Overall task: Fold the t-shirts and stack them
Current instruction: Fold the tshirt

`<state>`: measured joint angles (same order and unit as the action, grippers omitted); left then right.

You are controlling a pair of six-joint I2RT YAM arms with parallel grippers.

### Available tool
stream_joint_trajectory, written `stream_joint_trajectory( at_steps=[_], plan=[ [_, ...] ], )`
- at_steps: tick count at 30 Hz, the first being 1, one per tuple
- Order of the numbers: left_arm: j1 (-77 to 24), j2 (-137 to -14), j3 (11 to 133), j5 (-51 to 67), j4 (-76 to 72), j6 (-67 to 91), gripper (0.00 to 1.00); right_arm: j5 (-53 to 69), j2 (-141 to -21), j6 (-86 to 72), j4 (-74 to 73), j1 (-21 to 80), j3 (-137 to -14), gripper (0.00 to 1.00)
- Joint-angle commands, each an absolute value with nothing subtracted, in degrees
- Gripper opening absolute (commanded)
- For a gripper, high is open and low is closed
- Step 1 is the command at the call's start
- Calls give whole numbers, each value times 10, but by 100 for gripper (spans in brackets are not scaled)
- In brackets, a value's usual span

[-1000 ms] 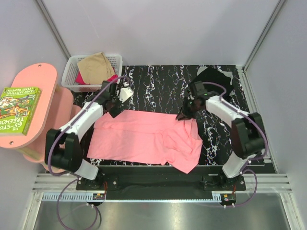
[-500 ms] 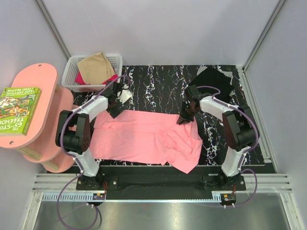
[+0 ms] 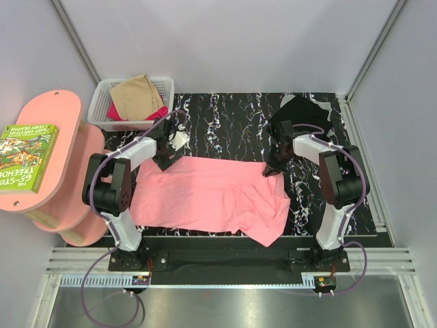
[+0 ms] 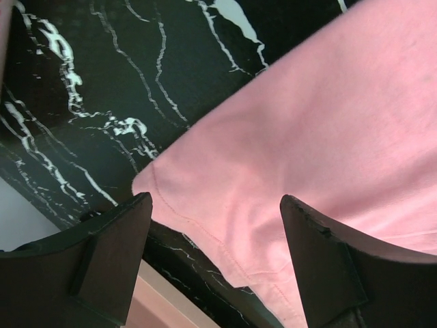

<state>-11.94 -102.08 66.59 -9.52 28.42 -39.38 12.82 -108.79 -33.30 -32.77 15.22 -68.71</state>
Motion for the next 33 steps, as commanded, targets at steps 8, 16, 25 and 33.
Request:
stream_joint_trajectory(
  at_steps=[8,16,25,33],
  plan=[
    [-101,-1051,642,-104,243,-409,79,124,-1035,-290,-361,127,-669,29],
    [-83,-1049,614,-98,226,-409,79,54,-1048,-258,-410,125,-725,31],
    [-80,-1021,595,-89,221,-415,78,31,-1078,-254,-417,115,-744,28],
    [-59,-1008,577,-72,219,-421,78,-74,-1019,-250,-434,84,-717,26]
  ],
)
